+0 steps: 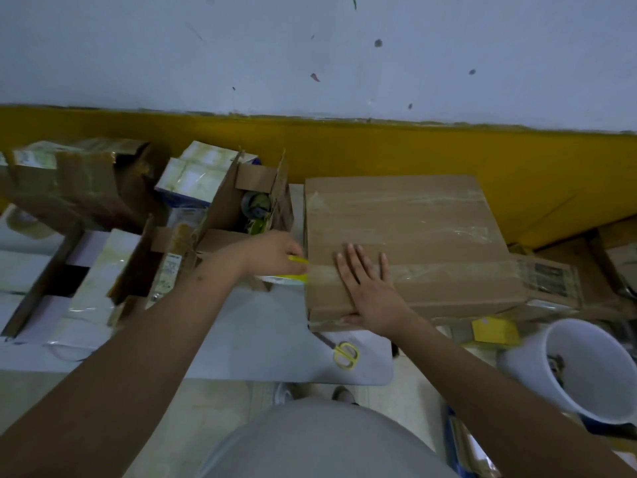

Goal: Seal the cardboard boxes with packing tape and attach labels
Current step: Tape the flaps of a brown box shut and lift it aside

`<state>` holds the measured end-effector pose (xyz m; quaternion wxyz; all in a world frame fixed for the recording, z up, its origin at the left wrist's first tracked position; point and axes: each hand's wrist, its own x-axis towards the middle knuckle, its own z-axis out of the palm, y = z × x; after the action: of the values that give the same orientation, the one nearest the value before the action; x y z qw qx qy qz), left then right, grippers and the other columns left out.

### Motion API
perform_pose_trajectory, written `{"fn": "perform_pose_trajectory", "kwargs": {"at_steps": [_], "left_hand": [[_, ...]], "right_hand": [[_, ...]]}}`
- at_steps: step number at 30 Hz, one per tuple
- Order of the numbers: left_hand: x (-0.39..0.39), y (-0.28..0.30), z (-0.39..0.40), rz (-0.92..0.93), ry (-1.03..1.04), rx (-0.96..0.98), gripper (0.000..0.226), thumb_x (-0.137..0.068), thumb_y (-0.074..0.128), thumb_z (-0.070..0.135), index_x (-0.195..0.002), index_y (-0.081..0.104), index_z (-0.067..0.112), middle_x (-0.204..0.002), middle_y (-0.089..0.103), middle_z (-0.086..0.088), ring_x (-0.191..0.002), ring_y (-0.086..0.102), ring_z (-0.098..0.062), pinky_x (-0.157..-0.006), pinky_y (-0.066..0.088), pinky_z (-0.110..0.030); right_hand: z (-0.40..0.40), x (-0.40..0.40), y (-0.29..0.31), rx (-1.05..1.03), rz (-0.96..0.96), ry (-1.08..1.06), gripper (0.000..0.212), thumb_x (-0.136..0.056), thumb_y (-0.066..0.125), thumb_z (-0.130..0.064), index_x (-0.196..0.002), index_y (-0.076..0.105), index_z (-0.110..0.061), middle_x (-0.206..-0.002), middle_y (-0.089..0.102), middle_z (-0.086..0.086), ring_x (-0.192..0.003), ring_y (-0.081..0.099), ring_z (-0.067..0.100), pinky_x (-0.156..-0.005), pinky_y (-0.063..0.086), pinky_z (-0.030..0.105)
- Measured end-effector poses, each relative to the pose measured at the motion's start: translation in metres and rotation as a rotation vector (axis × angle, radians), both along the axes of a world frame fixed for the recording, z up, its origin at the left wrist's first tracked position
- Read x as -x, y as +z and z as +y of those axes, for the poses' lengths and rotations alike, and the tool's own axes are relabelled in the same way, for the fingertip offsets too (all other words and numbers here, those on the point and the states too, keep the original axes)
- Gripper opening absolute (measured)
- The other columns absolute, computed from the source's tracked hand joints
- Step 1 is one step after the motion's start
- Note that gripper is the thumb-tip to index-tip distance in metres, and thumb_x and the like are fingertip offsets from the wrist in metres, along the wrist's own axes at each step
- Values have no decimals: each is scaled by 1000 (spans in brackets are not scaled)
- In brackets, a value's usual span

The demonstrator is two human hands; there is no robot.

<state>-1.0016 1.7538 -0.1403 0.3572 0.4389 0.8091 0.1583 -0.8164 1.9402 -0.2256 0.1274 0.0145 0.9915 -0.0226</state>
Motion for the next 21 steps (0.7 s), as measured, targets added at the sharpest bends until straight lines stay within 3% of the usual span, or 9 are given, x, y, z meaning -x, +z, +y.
{"fn": "perform_pose_trajectory", "kwargs": {"at_steps": [6, 13, 17, 19, 21], "left_hand": [[-5, -28, -9, 195, 85, 176, 48, -94, 63, 46, -60, 47, 16, -59, 42, -5, -56, 46, -19, -53, 27, -30], [-27, -60, -2, 94, 266, 119, 45, -91, 63, 39, -58, 40, 19, -57, 43, -2, -54, 46, -17, -55, 25, -30], [-29, -64, 3, 19, 313, 119, 35, -87, 63, 34, -59, 47, 20, -60, 56, 0, -55, 56, -11, -54, 33, -26], [-28, -64, 5, 16, 319, 136, 36, -86, 62, 36, -59, 43, 21, -61, 47, 1, -58, 48, -17, -56, 28, -28], [-27, -63, 7, 32, 296, 174, 35, -88, 62, 37, -65, 43, 20, -67, 44, -3, -64, 45, -20, -59, 26, -31]], "right_hand": [[-1, -1, 1, -1, 7, 6, 126, -78, 67, -65, -155, -21, -19, -162, -25, 16, -149, -21, 35, -115, -3, 68], [-4, 0, 3, -64, 7, 64, 118, -83, 66, -58, -148, -30, -40, -157, -31, 24, -144, -25, 48, -111, -4, 74], [-6, -7, -9, -87, 92, 164, 110, -83, 70, -50, -156, -11, -37, -163, -16, 21, -149, -8, 46, -111, 8, 75], [-5, -9, -11, -26, 116, 189, 97, -88, 61, -55, -158, -4, -36, -165, -12, 16, -151, -6, 39, -113, 8, 72], [-1, -6, -4, 114, 101, 178, 80, -93, 38, -68, -158, 1, -39, -166, -14, 8, -152, -13, 30, -116, -3, 66]]}}
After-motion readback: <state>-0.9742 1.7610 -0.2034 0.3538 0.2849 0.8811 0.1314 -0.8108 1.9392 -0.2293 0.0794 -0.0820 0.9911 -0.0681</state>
